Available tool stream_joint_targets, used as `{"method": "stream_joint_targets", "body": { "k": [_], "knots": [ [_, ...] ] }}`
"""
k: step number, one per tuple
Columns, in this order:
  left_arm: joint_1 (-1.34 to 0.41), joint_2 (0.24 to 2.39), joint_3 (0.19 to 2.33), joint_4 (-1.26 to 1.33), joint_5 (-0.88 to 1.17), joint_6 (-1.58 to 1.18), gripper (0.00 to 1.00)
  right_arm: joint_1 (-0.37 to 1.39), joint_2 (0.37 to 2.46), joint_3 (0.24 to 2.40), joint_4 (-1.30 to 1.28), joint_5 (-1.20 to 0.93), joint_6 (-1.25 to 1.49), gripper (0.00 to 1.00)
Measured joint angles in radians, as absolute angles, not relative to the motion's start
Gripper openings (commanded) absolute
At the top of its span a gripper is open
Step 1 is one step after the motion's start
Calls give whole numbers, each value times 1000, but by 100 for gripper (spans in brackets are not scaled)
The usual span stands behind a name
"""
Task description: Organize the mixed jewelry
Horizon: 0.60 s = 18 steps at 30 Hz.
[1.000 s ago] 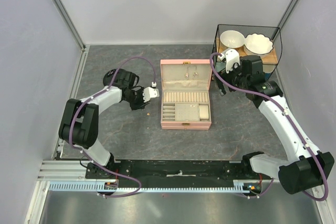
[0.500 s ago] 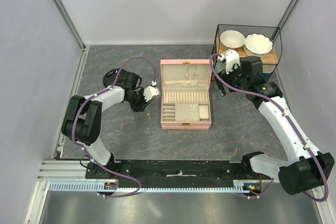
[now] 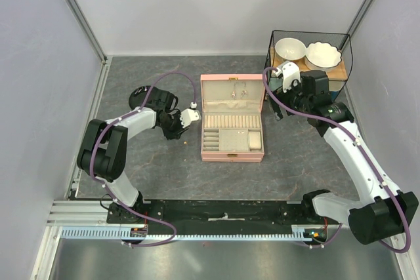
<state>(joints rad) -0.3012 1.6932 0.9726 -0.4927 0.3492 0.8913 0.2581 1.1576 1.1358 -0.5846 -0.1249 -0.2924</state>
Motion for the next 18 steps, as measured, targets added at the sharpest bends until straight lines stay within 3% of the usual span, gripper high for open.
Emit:
{"method": "stream_joint_targets", "body": {
  "k": [13,18],
  "knots": [
    [-302,1676,952,-484,345,1037,25,258,1153,1135,-584,-122,-292,98],
    [-302,1674,949,-484,345,1091,16,258,1153,1135,-584,-121,-292,98]
  ]
}}
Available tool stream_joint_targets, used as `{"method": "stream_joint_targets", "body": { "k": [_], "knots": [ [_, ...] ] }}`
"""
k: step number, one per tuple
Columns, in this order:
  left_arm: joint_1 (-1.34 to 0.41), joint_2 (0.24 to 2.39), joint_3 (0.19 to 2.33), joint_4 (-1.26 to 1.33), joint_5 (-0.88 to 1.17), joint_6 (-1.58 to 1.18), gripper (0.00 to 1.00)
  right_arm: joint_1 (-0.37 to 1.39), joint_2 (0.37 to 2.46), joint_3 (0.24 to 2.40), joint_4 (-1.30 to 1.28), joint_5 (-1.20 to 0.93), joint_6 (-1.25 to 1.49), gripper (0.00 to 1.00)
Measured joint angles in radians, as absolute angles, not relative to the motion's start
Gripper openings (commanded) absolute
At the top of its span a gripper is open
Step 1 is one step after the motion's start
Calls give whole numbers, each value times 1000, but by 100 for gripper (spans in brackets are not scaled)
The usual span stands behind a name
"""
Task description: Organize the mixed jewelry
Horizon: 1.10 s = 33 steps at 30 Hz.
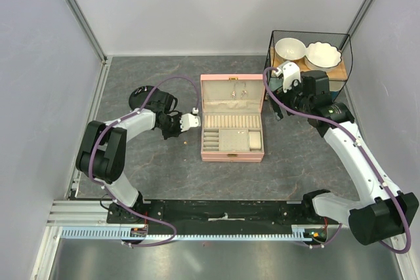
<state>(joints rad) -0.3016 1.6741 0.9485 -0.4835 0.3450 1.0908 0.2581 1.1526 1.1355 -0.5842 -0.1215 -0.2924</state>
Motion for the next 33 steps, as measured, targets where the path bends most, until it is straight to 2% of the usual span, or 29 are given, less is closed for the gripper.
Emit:
{"method": "stream_joint_targets", "body": {
  "k": [5,16,33],
  "knots": [
    [-302,1674,949,-483,342,1129,8,258,1153,1135,-584,-121,-292,98],
    [-302,1676,949,-483,340,1150,2,258,1153,1135,-584,-115,-292,98],
    [-300,1596,880,-399,279,1017,2,258,1153,1112,-580,-113,-292,98]
  ]
}}
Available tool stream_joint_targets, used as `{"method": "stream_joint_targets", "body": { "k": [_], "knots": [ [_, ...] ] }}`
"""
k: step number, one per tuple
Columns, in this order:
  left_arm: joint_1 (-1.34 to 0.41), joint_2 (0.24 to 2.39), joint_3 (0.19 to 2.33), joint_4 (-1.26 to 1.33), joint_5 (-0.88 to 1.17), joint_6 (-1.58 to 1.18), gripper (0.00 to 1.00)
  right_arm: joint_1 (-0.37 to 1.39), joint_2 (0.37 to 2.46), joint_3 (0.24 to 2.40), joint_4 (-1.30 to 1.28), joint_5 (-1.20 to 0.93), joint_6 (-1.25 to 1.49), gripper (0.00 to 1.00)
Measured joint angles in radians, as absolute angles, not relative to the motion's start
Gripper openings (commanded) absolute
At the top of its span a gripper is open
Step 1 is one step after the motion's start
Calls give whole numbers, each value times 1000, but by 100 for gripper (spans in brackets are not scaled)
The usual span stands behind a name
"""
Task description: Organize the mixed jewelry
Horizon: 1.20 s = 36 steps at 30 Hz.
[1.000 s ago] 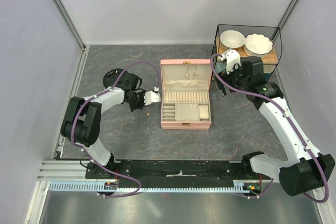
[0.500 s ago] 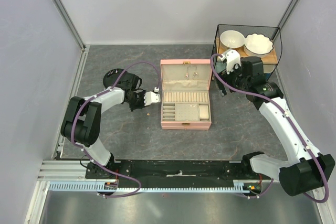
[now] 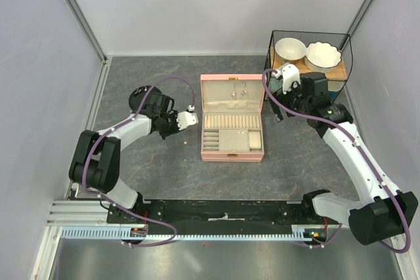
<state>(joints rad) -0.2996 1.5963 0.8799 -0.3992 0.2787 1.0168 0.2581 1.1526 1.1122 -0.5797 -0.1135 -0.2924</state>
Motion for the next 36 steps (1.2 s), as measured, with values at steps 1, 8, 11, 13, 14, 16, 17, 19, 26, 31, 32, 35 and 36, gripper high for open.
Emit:
{"method": "stream_joint_targets", "body": {
  "k": [1,8,11,13,14,16,17,19,26,31,32,35,36],
  "knots": [
    [-300,1576,873,-392,269,1002,2,258,1153,1112,-579,-113,-293,98],
    [-325,1407,846,-323,206,907,2,258,1153,1112,-576,-103,-293,98],
    [-380,1338,812,-289,163,888,2,258,1156,1112,-573,-91,-295,98],
    [-433,1300,797,-281,126,878,2,258,1160,1111,-566,-81,-296,98],
    [-456,1288,796,-277,110,874,2,258,1162,1110,-562,-76,-297,98],
    [-509,1273,791,-254,68,871,2,258,1166,1106,-554,-62,-300,98],
    [-525,1267,788,-244,43,870,1,258,1168,1106,-552,-55,-300,98],
    [-564,1248,783,-234,11,869,2,258,1176,1104,-542,-43,-303,98],
    [-740,1170,787,-205,-121,860,2,258,1196,1083,-508,15,-310,98],
    [-881,1166,790,-165,-186,857,2,258,1196,1052,-482,47,-311,98],
    [-897,1168,789,-153,-193,857,2,258,1196,1046,-475,53,-311,98],
    [-953,1193,791,-97,-228,857,2,258,1196,1021,-453,63,-311,98],
    [-963,1203,791,-81,-235,858,1,258,1196,1014,-449,65,-310,98]
  ]
}}
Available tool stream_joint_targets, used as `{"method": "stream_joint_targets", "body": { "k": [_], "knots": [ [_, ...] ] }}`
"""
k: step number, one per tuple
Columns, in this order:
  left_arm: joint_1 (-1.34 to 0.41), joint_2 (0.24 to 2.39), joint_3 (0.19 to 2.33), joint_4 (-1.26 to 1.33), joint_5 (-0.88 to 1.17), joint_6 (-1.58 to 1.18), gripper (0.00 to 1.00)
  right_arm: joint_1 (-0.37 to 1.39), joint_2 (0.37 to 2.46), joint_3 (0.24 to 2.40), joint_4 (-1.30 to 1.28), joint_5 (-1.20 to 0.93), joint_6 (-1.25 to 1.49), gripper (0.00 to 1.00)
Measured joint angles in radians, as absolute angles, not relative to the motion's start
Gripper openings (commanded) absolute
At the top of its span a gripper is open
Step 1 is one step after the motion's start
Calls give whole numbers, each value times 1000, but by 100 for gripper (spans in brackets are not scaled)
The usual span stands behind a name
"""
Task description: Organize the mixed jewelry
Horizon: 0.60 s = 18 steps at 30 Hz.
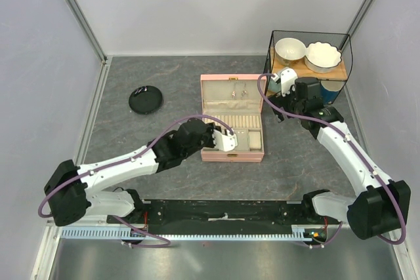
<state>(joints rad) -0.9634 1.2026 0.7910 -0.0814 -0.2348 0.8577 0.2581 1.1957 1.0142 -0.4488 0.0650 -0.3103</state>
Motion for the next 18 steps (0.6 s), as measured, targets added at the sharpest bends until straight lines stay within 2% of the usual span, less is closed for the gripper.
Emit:
{"method": "stream_joint_targets", "body": {
  "k": [7,18],
  "knots": [
    [-1046,1324,797,62,-283,873,2,258,1196,967,-412,70,-308,98],
    [-1083,1473,838,182,-288,880,1,258,1195,947,-380,68,-299,98]
  ]
}}
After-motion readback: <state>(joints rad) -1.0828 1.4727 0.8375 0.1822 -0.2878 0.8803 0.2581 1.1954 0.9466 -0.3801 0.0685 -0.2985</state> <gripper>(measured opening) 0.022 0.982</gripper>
